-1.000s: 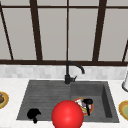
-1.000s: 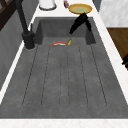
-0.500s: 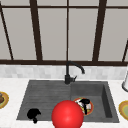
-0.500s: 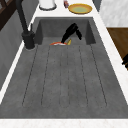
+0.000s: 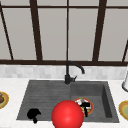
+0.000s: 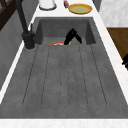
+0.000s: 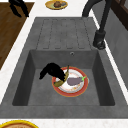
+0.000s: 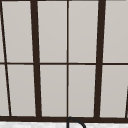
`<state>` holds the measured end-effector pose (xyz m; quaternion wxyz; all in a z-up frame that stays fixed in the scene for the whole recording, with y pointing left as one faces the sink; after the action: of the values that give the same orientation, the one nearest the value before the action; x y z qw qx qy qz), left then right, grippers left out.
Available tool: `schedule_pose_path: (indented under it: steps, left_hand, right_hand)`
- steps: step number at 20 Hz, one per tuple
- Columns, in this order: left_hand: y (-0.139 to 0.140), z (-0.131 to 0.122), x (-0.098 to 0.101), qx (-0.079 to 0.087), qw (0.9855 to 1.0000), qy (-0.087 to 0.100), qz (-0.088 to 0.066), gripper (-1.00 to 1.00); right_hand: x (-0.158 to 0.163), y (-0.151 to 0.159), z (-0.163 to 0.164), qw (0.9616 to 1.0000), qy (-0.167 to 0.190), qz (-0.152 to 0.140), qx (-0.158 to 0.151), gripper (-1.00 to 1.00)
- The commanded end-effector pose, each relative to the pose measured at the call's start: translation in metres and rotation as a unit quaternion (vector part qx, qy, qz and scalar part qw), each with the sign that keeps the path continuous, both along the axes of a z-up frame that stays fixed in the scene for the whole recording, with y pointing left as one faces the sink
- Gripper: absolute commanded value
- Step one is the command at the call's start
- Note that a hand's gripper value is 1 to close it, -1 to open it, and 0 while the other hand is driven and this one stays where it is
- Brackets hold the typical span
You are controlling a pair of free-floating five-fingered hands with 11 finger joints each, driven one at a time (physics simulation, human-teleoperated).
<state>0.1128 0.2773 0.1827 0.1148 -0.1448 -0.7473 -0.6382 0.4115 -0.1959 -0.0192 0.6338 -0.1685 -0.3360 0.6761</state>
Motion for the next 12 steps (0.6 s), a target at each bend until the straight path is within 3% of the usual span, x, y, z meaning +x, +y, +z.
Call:
schedule_pose_path:
  steps: [1,3,7,9,12]
  left_hand:
    - [0.000,0.000,0.000,0.000,1.0000,0.000,0.000,0.00]
    - [0.000,0.000,0.000,0.000,1.0000,0.000,0.000,0.00]
    - [0.000,0.000,0.000,0.000,1.0000,0.000,0.000,0.00]
    - [0.000,0.000,0.000,0.000,1.0000,0.000,0.000,0.00]
    - [0.000,0.000,0.000,0.000,1.0000,0.000,0.000,0.00]
  right_hand:
    - [0.022,-0.014,-0.020,0.9996,0.020,0.000,0.018,-1.00]
    - [0.029,-0.022,-0.030,0.9993,0.028,0.002,0.024,-1.00]
    - [0.036,-0.044,-0.038,0.9997,0.014,-0.014,0.017,-1.00]
    - [0.028,-0.055,-0.044,0.9992,0.015,-0.009,0.035,-1.00]
    - [0.027,-0.047,-0.060,0.9980,0.003,-0.016,0.062,-1.00]
